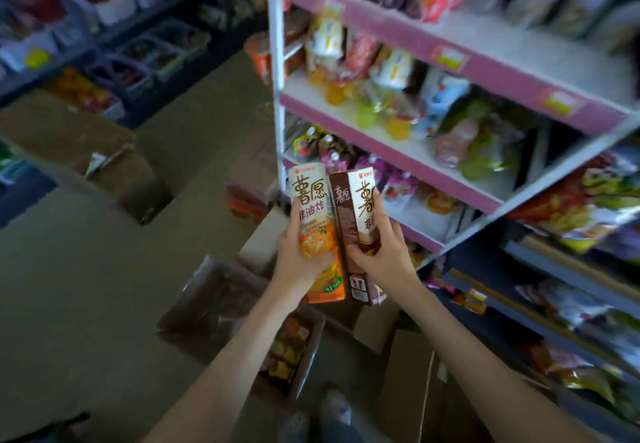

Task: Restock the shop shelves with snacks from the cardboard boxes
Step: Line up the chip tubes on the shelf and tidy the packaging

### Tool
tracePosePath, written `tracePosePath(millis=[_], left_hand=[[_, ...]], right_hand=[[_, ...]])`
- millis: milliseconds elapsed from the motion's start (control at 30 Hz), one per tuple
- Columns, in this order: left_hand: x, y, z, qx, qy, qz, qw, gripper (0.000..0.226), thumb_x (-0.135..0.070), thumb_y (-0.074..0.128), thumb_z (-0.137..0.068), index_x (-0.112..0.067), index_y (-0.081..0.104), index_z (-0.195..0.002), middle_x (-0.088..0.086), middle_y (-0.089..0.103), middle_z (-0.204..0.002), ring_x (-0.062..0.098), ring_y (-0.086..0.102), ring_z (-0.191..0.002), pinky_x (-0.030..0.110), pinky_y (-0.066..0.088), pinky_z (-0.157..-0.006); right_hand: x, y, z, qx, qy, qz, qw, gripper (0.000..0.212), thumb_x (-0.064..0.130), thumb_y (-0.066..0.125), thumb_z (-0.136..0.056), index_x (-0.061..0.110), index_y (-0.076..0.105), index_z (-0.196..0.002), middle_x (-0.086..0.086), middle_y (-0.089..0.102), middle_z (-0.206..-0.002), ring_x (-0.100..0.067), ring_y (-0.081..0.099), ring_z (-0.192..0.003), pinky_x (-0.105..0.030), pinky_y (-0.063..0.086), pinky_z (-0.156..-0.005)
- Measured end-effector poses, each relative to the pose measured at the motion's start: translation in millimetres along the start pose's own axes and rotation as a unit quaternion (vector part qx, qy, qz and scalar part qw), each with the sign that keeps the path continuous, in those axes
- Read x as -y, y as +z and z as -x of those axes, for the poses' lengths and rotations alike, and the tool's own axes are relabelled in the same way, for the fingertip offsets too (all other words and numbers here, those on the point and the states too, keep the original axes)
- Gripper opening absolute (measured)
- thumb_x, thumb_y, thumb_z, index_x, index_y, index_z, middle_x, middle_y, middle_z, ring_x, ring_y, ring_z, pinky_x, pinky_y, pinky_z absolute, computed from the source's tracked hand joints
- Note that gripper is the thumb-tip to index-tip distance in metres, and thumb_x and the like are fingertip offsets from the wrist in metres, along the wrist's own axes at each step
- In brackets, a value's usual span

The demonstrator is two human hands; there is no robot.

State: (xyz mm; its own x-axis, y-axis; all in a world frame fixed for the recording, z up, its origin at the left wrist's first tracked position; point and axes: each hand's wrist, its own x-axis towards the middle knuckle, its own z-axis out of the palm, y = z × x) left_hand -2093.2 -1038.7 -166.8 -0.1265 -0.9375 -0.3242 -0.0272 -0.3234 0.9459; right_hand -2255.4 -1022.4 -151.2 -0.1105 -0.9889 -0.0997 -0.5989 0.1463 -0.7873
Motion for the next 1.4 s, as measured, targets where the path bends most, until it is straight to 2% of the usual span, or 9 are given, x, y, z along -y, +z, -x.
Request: tracePosePath(millis=[367,500,600,700,867,933,1033,1200,1400], left_hand=[[-153,198,90,0.268,0.186,-0.011,0.945,0.102,-0.002,0.075,-0.073,-0.066,0.023,-0.134,-0.009,0.041,-0.145,0.013,0.053,-0.123,0.045,0.049,-0.099],[-171,287,140,0.319,0.23,-0.002,0.919,0.103,0.001,0.074,-0.075,-0.067,0.021,-0.131,-0.013,0.044,-0.139,0.008,0.053,-0.121,0.042,0.049,-0.099],[-176,360,185,0.329,0.265,-0.013,0.906,0.103,-0.003,0.074,-0.077,-0.065,0.017,-0.137,-0.014,0.039,-0.14,0.005,0.052,-0.121,0.038,0.049,-0.099],[-180,421,227,0.334,0.295,-0.009,0.895,0.105,-0.006,0.073,-0.073,-0.07,0.017,-0.135,-0.017,0.032,-0.144,0.01,0.048,-0.126,0.043,0.049,-0.099],[-198,490,278,0.358,0.303,-0.006,0.883,0.106,-0.016,0.072,-0.067,-0.076,0.013,-0.13,-0.019,0.027,-0.145,0.016,0.048,-0.127,0.047,0.052,-0.093],[-209,510,290,0.363,0.304,-0.002,0.881,0.105,-0.015,0.074,-0.067,-0.077,0.015,-0.128,-0.02,0.028,-0.144,0.018,0.049,-0.126,0.049,0.052,-0.093],[-228,533,298,0.357,0.324,0.002,0.876,0.105,-0.006,0.076,-0.073,-0.077,0.02,-0.127,-0.016,0.036,-0.142,0.014,0.055,-0.12,0.044,0.055,-0.089],[-273,572,303,0.338,0.398,-0.008,0.853,0.104,-0.002,0.073,-0.079,-0.074,0.018,-0.131,-0.027,0.037,-0.136,0.01,0.055,-0.119,0.044,0.05,-0.097],[-333,633,290,0.291,0.476,0.039,0.829,0.106,0.003,0.071,-0.079,-0.065,0.016,-0.138,-0.017,0.034,-0.147,0.004,0.052,-0.121,0.034,0.052,-0.093]], right_hand=[[2,-248,128,-0.294,-0.031,-0.048,0.954,0.099,0.023,0.074,-0.082,0.057,0.006,-0.146,0.001,0.047,-0.127,0.005,0.05,-0.102,-0.006,0.037,-0.086],[-19,-331,189,-0.334,-0.044,-0.031,0.941,0.099,0.024,0.074,-0.082,0.06,0.007,-0.144,-0.004,0.054,-0.117,-0.01,0.06,-0.097,-0.028,0.05,-0.088],[-47,-397,241,-0.367,-0.042,-0.005,0.929,0.099,0.026,0.074,-0.082,0.062,0.005,-0.143,-0.006,0.056,-0.105,-0.015,0.059,-0.09,-0.026,0.049,-0.079],[-68,-455,288,-0.361,-0.061,-0.021,0.93,0.099,0.034,0.073,-0.079,0.064,0.003,-0.142,0.001,0.053,-0.122,-0.014,0.058,-0.106,-0.039,0.049,-0.094],[-79,-534,349,-0.283,-0.104,-0.071,0.951,0.093,0.011,0.06,-0.093,0.061,0.0,-0.144,0.04,0.027,-0.14,0.012,0.035,-0.129,-0.024,0.043,-0.103],[-76,-561,365,-0.259,-0.109,-0.118,0.952,0.089,0.005,0.057,-0.094,0.058,0.007,-0.145,0.037,0.037,-0.14,0.014,0.046,-0.12,-0.016,0.05,-0.089],[-78,-599,371,-0.265,-0.116,-0.148,0.946,0.087,-0.001,0.062,-0.089,0.051,0.018,-0.143,0.034,0.065,-0.101,0.007,0.064,-0.094,-0.014,0.053,-0.071],[-86,-673,360,-0.338,-0.137,-0.137,0.921,0.058,0.006,0.071,-0.083,0.033,0.051,-0.131,0.003,0.071,-0.11,-0.018,0.065,-0.104,-0.042,0.051,-0.093],[-92,-770,340,-0.423,-0.197,-0.168,0.868,0.05,0.001,0.07,-0.082,0.019,0.05,-0.124,0.007,0.07,-0.097,-0.003,0.068,-0.085,-0.018,0.053,-0.069]])
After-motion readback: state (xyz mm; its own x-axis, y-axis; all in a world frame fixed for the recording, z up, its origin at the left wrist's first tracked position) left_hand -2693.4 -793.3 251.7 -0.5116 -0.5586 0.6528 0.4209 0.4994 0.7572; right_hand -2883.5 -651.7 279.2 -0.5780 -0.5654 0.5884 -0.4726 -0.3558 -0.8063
